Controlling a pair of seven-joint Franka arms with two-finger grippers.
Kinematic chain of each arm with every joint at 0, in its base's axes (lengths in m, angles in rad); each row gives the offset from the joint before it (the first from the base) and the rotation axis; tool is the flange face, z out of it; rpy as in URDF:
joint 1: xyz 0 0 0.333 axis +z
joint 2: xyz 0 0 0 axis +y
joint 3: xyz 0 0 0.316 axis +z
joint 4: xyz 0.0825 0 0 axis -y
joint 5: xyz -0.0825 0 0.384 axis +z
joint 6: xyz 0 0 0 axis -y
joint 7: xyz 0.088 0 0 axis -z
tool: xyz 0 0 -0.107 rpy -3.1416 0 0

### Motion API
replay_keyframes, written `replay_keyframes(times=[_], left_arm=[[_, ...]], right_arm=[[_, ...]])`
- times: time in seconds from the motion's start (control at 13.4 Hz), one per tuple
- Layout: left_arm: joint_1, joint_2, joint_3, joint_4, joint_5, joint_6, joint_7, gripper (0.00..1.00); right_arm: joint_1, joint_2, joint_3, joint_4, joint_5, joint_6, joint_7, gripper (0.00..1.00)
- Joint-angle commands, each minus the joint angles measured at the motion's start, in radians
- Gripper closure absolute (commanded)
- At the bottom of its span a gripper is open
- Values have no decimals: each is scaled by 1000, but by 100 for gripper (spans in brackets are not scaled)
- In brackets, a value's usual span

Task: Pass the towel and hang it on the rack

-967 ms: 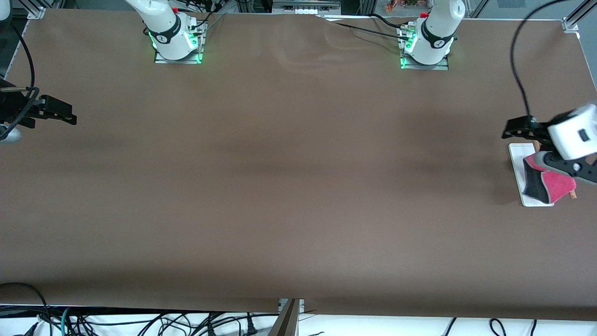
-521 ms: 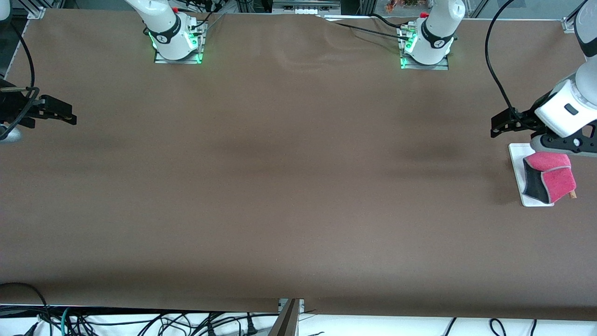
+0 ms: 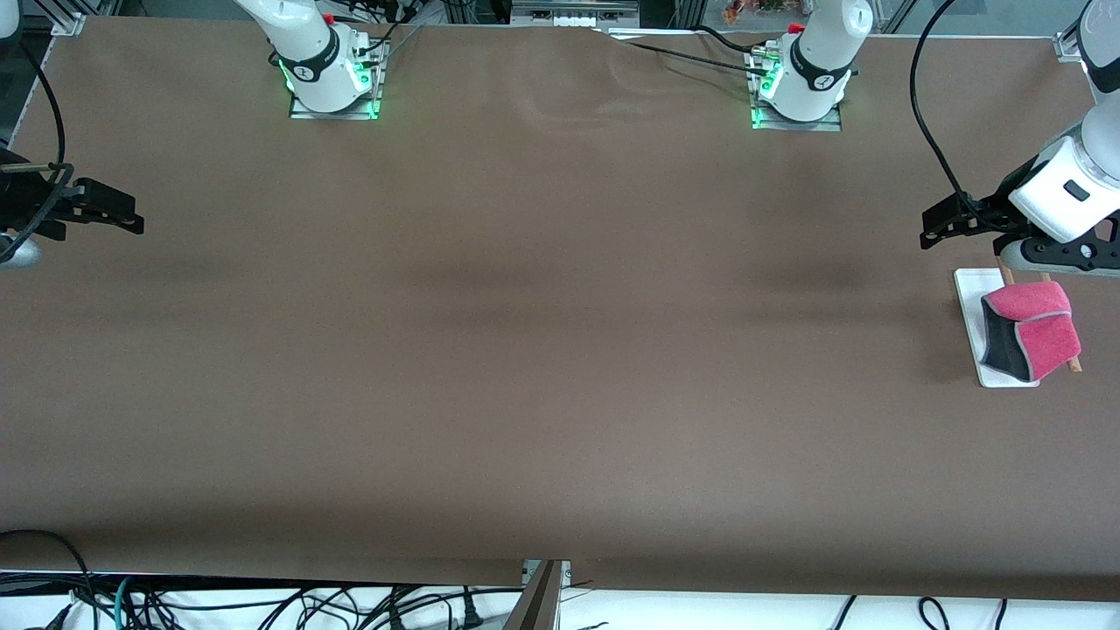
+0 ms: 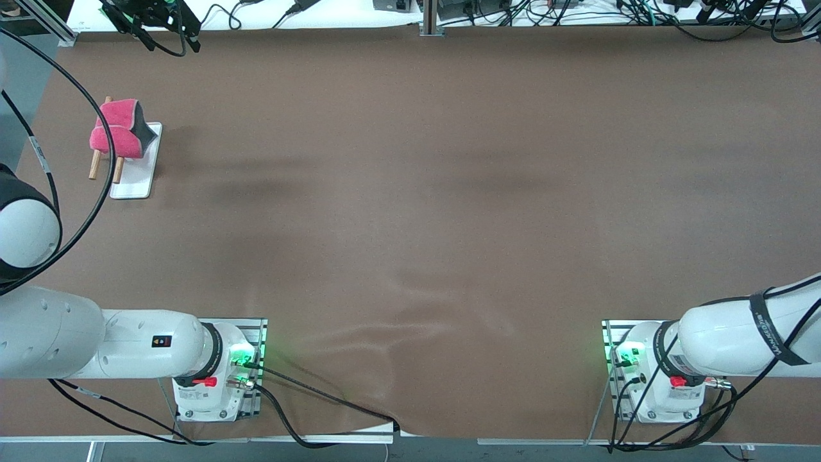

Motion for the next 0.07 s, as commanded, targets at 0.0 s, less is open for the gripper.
replay_keyframes(times=[0.0], left_arm=[[6,-63,-5,-84,-7,47,-14,0]], right_arm=[[-9,9,7,21,-8,-9,-15,0]])
